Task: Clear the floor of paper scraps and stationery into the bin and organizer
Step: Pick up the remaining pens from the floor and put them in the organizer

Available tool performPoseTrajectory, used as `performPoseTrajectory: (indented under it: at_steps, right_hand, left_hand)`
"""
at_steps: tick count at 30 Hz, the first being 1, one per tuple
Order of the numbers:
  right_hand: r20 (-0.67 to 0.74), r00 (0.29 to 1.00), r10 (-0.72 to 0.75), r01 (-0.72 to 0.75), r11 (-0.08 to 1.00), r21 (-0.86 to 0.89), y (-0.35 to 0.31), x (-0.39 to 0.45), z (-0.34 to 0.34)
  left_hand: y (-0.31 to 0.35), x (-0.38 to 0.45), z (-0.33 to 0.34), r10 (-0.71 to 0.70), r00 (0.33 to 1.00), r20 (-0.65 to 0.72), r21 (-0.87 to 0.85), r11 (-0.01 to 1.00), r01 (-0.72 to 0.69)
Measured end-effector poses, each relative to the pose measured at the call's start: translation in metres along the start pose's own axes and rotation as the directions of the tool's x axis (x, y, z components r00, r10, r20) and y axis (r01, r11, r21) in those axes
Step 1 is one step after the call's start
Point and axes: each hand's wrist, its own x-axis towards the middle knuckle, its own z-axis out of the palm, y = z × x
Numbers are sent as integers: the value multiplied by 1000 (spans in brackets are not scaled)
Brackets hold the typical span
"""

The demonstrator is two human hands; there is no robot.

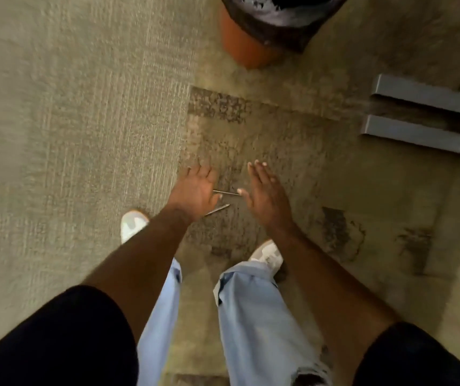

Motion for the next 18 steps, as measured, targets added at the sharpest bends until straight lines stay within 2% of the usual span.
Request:
performPoseTrajectory:
  at_steps: [4, 8, 14, 18]
  right_hand:
    - [159, 980, -122, 133, 989, -60, 3, 24, 79]
    - [253, 962, -104, 129, 988, -85, 0, 47, 133]
    - [167, 985, -53, 74, 989, -126, 0, 61, 169]
    - [155, 985, -79, 103, 982, -157, 0, 69, 172]
  left_hand:
    - [5, 19, 84, -67, 992, 106, 11, 998, 66]
    - [8, 34, 147, -124, 976, 180, -14, 992, 128]
    - [4, 40, 193, -79, 994, 70, 30, 997, 77]
    - [-4, 41, 190, -42, 996, 79, 37, 999, 39]
